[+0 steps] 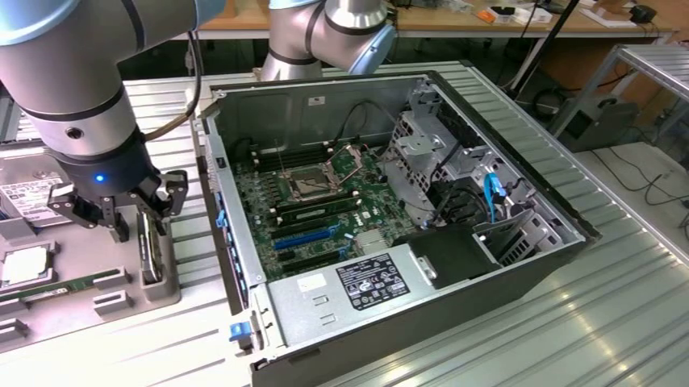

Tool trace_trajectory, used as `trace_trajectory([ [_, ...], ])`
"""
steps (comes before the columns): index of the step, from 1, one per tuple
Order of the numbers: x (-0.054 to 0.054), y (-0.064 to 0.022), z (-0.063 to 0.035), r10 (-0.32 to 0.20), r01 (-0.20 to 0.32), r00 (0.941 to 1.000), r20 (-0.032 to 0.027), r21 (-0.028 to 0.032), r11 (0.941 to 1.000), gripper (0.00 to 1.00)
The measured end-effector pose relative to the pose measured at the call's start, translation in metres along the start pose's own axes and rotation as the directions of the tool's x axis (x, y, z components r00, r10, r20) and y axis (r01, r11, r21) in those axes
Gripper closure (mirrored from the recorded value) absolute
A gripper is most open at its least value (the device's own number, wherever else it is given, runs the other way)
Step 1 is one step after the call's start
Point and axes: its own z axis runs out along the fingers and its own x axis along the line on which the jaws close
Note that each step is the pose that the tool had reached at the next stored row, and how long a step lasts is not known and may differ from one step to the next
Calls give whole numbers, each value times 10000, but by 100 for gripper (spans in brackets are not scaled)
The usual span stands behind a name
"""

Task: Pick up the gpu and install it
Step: 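Pick up the gpu and move the gpu toward the slot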

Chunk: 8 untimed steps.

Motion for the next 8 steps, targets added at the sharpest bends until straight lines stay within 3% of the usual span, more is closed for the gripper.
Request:
trace_trajectory([
  [6, 0, 0, 1, 0, 0, 10000, 1, 0, 10000, 50],
  [8, 0, 0, 1, 0, 0, 10000, 1, 1, 10000, 58],
])
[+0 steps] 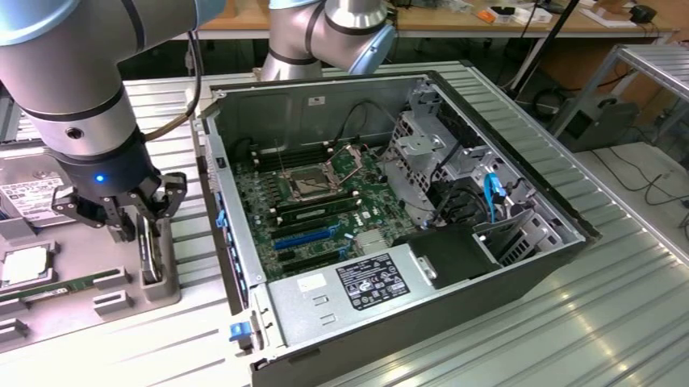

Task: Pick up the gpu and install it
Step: 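Pick up the gpu and move the gpu toward the slot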

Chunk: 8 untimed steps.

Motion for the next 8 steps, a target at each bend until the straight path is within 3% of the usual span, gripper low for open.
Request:
trace_trajectory([
  [1, 0, 0, 0, 0, 0, 10000, 0, 0, 10000, 58],
  [2, 0, 0, 0, 0, 0, 10000, 0, 0, 10000, 65],
  [7, 0, 0, 0, -1, 1, 10000, -1, 0, 10000, 67],
  [8, 0, 0, 0, 0, 0, 10000, -1, 0, 10000, 73],
])
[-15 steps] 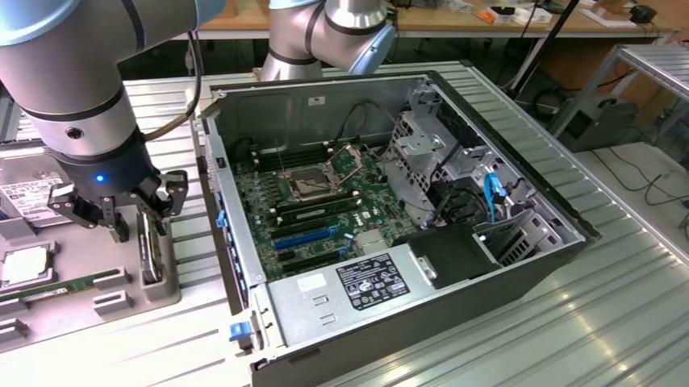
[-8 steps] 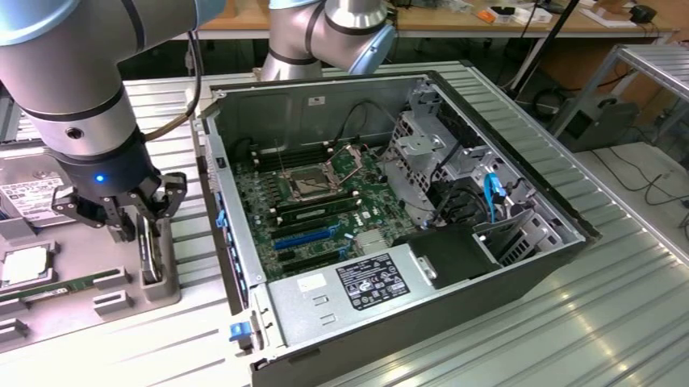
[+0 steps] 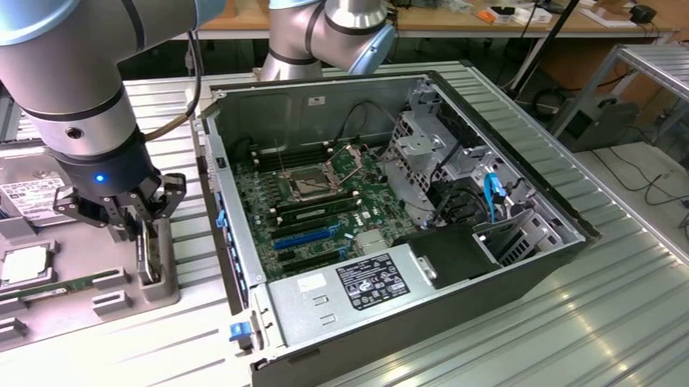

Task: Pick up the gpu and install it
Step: 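Pick up the gpu and move the gpu toward the slot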

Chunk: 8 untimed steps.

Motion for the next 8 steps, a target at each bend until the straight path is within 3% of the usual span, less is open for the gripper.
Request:
trace_trajectory([
  [8, 0, 0, 0, 1, -1, 10000, 1, 0, 10000, 73],
])
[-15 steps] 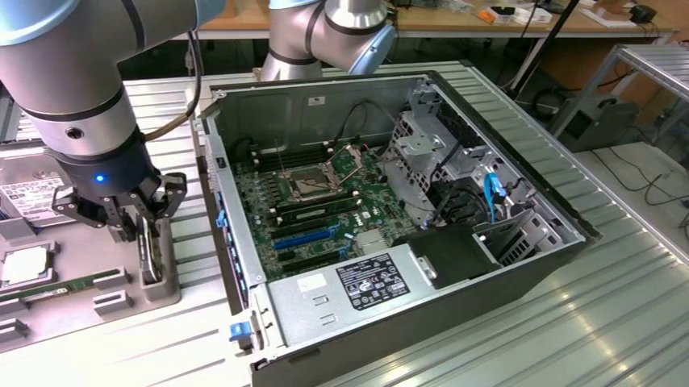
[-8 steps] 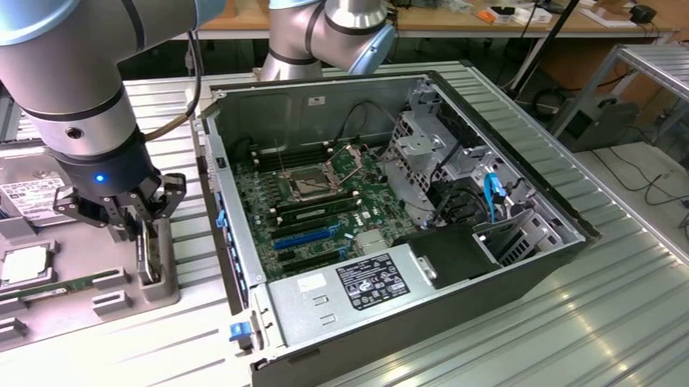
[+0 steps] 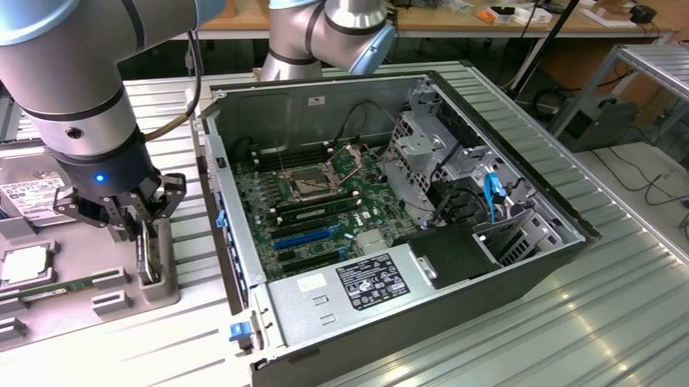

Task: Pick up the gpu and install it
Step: 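Pick up the gpu and move the gpu toward the slot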

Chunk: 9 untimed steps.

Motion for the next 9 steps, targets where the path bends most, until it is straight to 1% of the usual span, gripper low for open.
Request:
trace_trajectory([
  [9, 0, 0, 0, -1, 1, 10000, 0, 0, 10000, 73],
])
